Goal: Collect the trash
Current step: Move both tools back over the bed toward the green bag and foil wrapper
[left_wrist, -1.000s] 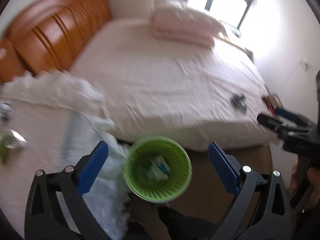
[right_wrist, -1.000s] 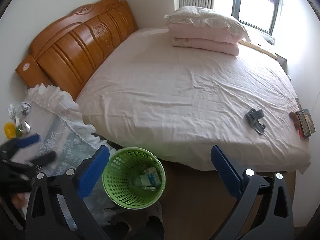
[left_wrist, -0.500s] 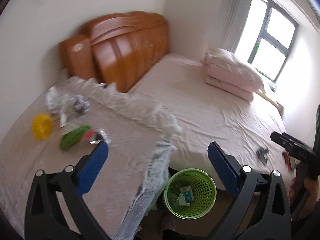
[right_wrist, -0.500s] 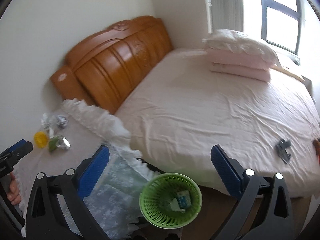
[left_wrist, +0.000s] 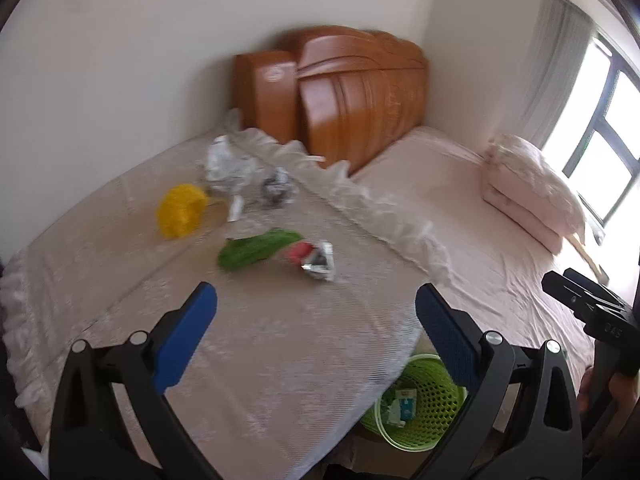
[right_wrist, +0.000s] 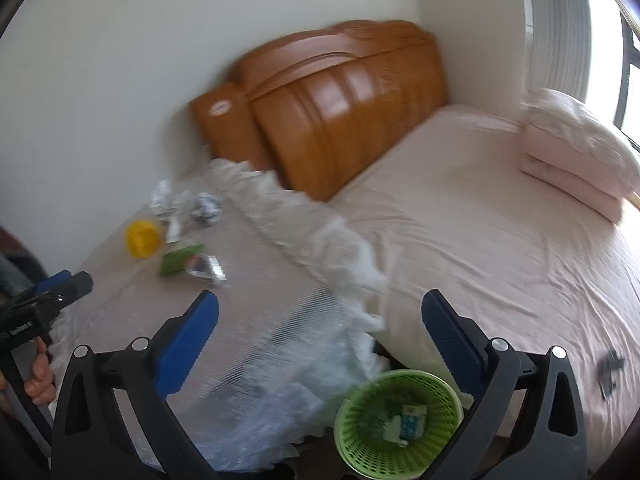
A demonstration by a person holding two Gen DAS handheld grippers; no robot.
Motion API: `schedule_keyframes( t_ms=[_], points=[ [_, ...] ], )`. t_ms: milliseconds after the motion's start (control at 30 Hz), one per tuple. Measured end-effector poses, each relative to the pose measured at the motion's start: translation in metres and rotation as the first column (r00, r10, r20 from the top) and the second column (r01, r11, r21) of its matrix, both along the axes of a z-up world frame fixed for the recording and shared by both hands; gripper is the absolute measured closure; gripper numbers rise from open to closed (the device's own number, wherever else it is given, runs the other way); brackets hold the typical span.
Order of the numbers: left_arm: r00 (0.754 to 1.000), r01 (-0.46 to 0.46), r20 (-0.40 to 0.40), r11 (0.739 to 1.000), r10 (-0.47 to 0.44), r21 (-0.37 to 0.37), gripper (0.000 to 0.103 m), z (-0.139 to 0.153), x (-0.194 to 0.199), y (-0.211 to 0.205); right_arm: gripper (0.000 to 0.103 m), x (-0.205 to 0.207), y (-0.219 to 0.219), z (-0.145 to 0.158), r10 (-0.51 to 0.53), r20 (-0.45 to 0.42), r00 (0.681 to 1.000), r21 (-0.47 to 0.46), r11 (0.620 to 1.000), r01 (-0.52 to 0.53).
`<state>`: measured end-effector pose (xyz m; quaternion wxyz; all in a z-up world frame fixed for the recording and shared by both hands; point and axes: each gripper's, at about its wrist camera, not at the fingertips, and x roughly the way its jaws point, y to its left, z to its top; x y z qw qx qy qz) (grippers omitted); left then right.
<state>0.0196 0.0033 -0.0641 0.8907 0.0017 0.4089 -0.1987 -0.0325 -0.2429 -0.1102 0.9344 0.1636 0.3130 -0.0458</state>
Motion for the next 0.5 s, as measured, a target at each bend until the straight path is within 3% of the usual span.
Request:
schedule_keyframes(
  t_ms=[300,500],
  points=[
    [0.989,-0.145,-0.022,0.989,0.145,0.014,0.008,-0.009,0.012,0.049,0.002,0.059,0.054,-0.002,0.182,-0.02,0.983,-0.02,0.983,-0.183],
    [0.982,-0.182,-0.049,0.983,0.183,0.035,0.008,-0.02,0.021,0.071,0.002,0.116,0.095,-0.026,0.312,-0.09,0.946,-0.041,0.948,-0.317]
  ],
)
